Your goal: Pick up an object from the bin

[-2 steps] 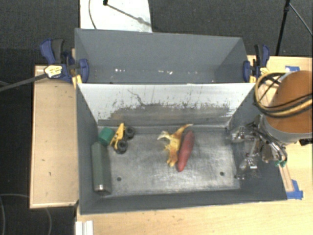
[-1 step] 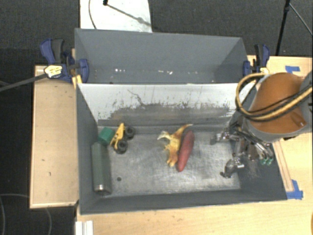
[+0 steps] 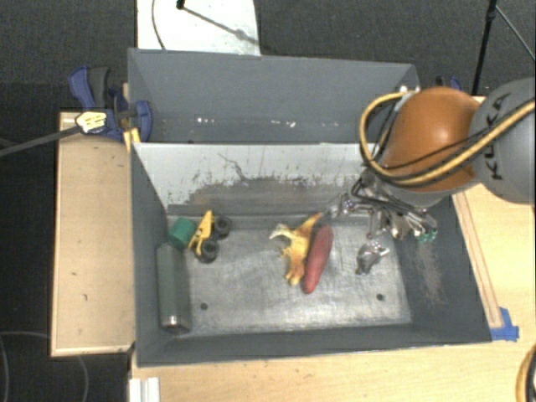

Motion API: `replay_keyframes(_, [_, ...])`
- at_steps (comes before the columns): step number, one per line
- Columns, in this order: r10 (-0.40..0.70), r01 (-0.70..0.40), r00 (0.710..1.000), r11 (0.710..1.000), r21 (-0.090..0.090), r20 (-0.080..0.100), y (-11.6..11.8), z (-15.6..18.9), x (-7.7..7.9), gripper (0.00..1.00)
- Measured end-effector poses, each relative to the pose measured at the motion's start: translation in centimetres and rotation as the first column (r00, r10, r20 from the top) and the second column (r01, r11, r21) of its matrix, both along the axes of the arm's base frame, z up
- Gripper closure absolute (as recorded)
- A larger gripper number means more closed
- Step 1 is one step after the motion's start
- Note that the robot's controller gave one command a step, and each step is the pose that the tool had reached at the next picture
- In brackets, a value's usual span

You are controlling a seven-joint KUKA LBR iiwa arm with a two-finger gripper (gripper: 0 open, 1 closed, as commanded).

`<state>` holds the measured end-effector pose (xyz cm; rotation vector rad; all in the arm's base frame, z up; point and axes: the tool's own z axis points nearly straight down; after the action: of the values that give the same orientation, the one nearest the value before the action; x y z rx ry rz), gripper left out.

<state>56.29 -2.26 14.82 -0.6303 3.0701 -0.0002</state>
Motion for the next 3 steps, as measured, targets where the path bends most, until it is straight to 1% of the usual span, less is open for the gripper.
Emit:
replay_keyframes(1, [-0.014,0.014,1.0,1.0,-0.001,-0.005,5.9,-2.0,-3.8,0.0])
replay_keyframes(2, [0.245,-0.245,0.97,0.97,0.002,-0.003,5.9,-5.8,-2.8,0.0])
replay_keyframes(3, [0.562,-0.562,0.827,0.827,0.002,-0.005,3.2,-7.6,-0.9,1.0])
